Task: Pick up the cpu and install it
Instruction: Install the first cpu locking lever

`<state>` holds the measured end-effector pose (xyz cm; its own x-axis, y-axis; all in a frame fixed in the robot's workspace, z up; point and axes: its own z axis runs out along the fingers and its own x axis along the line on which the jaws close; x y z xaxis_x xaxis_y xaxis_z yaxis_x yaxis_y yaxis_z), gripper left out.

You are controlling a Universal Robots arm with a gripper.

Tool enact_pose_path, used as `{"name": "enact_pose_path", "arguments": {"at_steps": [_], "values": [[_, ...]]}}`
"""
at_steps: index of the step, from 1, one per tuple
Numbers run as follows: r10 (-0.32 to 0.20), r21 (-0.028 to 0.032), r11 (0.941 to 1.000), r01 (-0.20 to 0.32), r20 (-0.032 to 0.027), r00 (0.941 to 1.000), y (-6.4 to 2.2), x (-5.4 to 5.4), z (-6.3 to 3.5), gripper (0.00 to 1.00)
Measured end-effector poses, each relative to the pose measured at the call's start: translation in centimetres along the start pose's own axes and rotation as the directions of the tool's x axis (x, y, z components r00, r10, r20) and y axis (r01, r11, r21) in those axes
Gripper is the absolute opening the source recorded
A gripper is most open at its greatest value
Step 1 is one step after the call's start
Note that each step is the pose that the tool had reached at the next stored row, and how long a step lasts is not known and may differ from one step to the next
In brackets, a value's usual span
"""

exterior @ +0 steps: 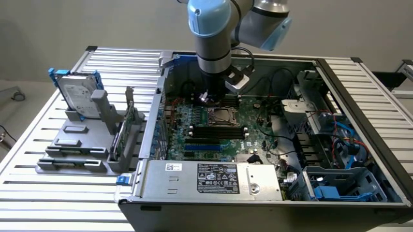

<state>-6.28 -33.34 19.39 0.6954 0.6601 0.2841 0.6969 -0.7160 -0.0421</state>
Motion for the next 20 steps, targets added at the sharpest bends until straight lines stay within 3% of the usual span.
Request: {"name": "enact_pose_path", "arguments": {"at_steps": [9,20], "values": [[-0.001,-0.0035,1.0,0.001,0.0038,1.0,0.19,0.2,0.05,0.11],[-0.002,-0.0036,1.0,0.002,0.0041,1.0,0.61,0.59,0.23,0.11]]}}
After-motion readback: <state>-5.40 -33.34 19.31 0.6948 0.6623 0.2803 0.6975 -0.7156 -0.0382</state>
